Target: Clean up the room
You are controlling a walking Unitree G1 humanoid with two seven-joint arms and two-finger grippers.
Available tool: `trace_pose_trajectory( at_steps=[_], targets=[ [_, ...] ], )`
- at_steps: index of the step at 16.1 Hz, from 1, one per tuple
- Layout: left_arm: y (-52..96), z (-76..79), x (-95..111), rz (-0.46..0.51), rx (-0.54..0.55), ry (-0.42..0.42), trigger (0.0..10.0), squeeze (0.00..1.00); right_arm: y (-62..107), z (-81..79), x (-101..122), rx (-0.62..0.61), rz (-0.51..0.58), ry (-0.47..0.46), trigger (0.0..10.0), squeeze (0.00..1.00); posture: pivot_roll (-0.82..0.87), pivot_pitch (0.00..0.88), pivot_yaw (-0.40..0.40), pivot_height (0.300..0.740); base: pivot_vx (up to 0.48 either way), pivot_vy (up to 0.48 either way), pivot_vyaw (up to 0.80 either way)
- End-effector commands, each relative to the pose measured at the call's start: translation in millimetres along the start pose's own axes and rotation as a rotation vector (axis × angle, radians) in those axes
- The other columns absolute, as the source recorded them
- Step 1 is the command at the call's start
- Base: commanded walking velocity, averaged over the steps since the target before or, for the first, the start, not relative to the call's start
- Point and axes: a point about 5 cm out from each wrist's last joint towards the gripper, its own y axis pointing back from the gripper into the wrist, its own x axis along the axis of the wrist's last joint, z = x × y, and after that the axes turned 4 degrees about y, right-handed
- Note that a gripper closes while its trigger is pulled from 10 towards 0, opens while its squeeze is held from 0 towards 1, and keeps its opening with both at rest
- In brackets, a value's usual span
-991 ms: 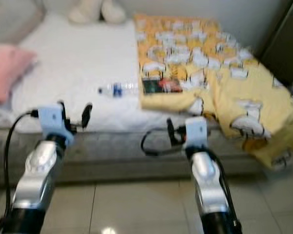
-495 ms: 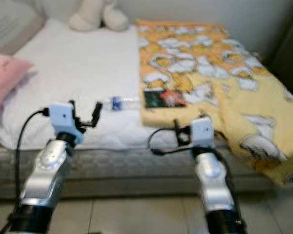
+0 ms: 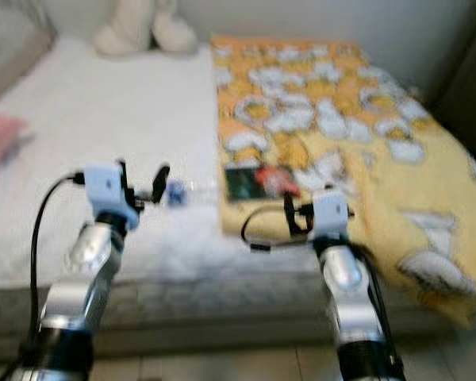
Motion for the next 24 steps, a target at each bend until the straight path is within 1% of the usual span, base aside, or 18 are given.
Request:
trace_pose_trajectory(
  at_steps=[1,4,5,6,7,8,9,10,11,12,13,14,15,17,18,21,22,24],
  targets=[
    [-2.4,-5.9,0.8,-0.002,0.014,-0.005,10.0,0.0,-2.8,-7.4,6.2,0.022,0.023,-0.014,10.0,0.0,-0.01,0.0,-0.004,0.74,0.48,0.0,0.0],
    [-11.6,-1.8,2.5,-0.009,-0.045,-0.037,10.0,0.0,0.6,-8.0,4.9,0.022,0.02,-0.019,10.0,0.0,-0.03,0.0,0.01,0.74,0.48,0.0,0.0],
    [-18.0,-2.0,2.6,-0.03,-0.069,-0.086,10.0,0.0,3.5,-8.5,4.1,0.019,0.018,-0.021,10.0,0.0,-0.04,0.0,0.021,0.74,0.48,0.0,0.0],
    [-23.2,-4.0,2.9,-0.046,-0.071,-0.105,10.0,0.0,5.9,-8.1,3.6,0.016,0.016,-0.022,10.0,0.0,-0.05,0.0,0.027,0.74,0.405,0.0,0.0],
    [-28.1,-4.0,2.2,-0.072,-0.11,-0.148,10.0,0.0,9.9,-7.8,2.9,0.013,0.014,-0.026,10.0,0.0,-0.06,0.0,0.037,0.74,0.0,0.0,0.0],
    [-37.9,-4.1,0.9,-0.113,-0.192,-0.203,10.0,0.0,16.2,-6.4,1.0,0.013,0.003,-0.033,10.0,0.0,-0.07,0.0,0.045,0.74,0.0,0.0,0.0],
    [-46.2,-6.6,2.1,-0.136,-0.248,-0.234,10.0,0.0,23.0,-6.2,-0.6,0.021,-0.007,-0.042,10.0,0.0,-0.09,0.002,0.053,0.74,0.0,0.0,0.0],
    [-49.5,-6.2,-1.3,-0.182,-0.321,-0.261,10.0,0.0,30.7,-7.8,-1.2,0.031,-0.011,-0.051,10.0,0.0,-0.1,0.026,0.065,0.74,0.0,0.0,0.0],
    [-53.9,-2.2,-5.2,-0.231,-0.411,-0.301,10.0,0.0,41.5,-8.8,-3.2,0.034,-0.025,-0.056,10.0,0.0,-0.12,0.058,0.087,0.74,0.0,0.0,0.0],
    [-57.5,3.1,-7.1,-0.263,-0.485,-0.322,10.0,0.0,51.8,-8.2,-5.9,0.025,-0.041,-0.059,10.0,0.0,-0.14,0.085,0.105,0.74,0.0,0.0,0.0],
    [-58.7,4.5,-7.5,-0.273,-0.506,-0.319,10.0,0.0,55.5,-8.0,-6.5,0.019,-0.046,-0.061,10.0,0.0,-0.14,0.09,0.109,0.74,0.0,0.0,0.0],
    [-60.8,8.4,-10.7,-0.304,-0.571,-0.338,10.0,0.0,66.3,-8.5,-7.3,0.008,-0.063,-0.064,10.0,0.0,-0.16,0.129,0.131,0.74,0.0,0.0,0.0],
    [-62.2,10.0,-11.9,-0.32,-0.602,-0.35,10.0,0.0,74.2,-10.0,-6.8,0.004,-0.072,-0.066,10.0,0.0,-0.18,0.146,0.14,0.74,0.0,0.0,0.0],
    [-64.8,10.5,-12.8,-0.349,-0.622,-0.396,10.0,0.0,84.8,-11.2,-6.0,0.009,-0.088,-0.06,10.0,0.0,-0.19,0.178,0.152,0.74,0.0,0.0,0.0],
    [-64.7,9.5,-13.8,-0.359,-0.629,-0.417,10.0,0.0,87.5,-11.6,-5.2,0.011,-0.092,-0.059,10.0,0.0,-0.19,0.187,0.154,0.74,0.0,0.0,0.0],
    [-61.2,3.7,-23.9,-0.424,-0.644,-0.527,10.0,0.0,104.9,-18.0,-1.3,0.029,-0.119,-0.061,10.0,0.0,-0.21,0.239,0.162,0.74,0.0,0.0,0.0],
    [-60.5,0.4,-26.4,-0.443,-0.634,-0.575,10.0,0.0,114.1,-22.4,0.9,0.041,-0.134,-0.062,10.0,0.0,-0.22,0.263,0.161,0.74,0.0,0.0,0.0],
    [-59.9,-5.3,-28.2,-0.467,-0.609,-0.597,10.0,0.0,121.3,-26.9,2.3,0.059,-0.147,-0.062,10.0,0.0,-0.23,0.279,0.161,0.74,0.0,0.0,0.0]
  ],
)
